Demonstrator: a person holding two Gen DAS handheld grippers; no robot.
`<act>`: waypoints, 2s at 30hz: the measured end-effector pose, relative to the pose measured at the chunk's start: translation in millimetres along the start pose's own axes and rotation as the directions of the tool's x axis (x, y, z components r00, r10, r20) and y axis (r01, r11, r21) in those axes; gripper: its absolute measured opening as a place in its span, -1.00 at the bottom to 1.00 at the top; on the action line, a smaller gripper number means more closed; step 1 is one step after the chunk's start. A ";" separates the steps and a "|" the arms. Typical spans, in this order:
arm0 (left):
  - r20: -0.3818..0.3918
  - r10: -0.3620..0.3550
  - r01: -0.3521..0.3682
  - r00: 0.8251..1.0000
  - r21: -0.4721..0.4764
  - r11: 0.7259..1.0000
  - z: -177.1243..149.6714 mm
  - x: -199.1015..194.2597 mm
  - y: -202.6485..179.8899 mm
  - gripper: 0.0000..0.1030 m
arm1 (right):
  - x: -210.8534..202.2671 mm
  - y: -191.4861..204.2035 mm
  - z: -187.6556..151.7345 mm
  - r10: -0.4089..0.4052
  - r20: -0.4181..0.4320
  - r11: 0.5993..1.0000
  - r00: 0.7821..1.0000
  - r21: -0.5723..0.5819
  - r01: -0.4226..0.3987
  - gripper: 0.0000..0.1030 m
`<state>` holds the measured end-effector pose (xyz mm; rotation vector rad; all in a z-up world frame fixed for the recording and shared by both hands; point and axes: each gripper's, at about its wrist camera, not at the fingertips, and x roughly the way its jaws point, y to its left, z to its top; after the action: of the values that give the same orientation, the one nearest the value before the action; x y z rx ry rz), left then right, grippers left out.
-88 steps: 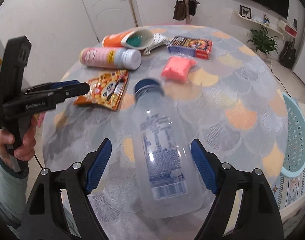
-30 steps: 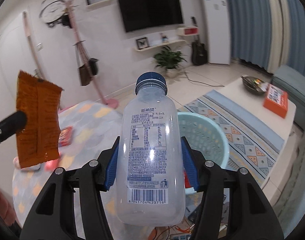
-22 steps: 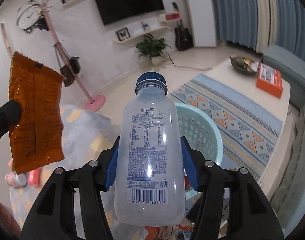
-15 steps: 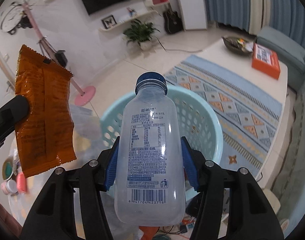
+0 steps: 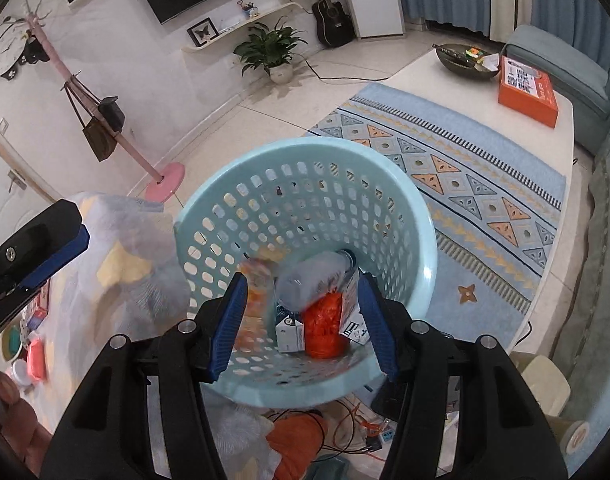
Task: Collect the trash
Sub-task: 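Drop the bottle into the blue basket with the right tool while the left tool drops the snack bag, then move both open tools back toward the table, then grasp the pink packet with the right tool while the left tool grasps the pink bottle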
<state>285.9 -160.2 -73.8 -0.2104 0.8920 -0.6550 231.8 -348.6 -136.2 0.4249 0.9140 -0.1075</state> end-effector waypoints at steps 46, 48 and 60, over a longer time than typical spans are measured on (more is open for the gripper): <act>0.146 0.588 -0.494 0.796 -0.407 0.769 -108.8 -330.9 280.7 0.40 | -38.5 309.9 -126.7 0.204 -0.018 0.830 0.979 -0.527 -0.183 0.34; 0.122 0.583 -0.498 0.803 -0.399 0.770 -111.4 -323.2 284.9 0.40 | -30.5 314.8 -130.9 0.191 -0.029 0.826 0.981 -0.535 -0.176 0.34; 0.043 0.472 -0.439 0.880 -0.304 0.846 -133.1 -316.9 273.5 0.16 | -12.2 317.8 -135.5 0.186 -0.082 0.822 0.979 -0.534 -0.200 -0.18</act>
<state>160.5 260.8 -67.6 -0.2804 0.8804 -0.0624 208.7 -5.6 -100.3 -0.0136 0.8781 0.3426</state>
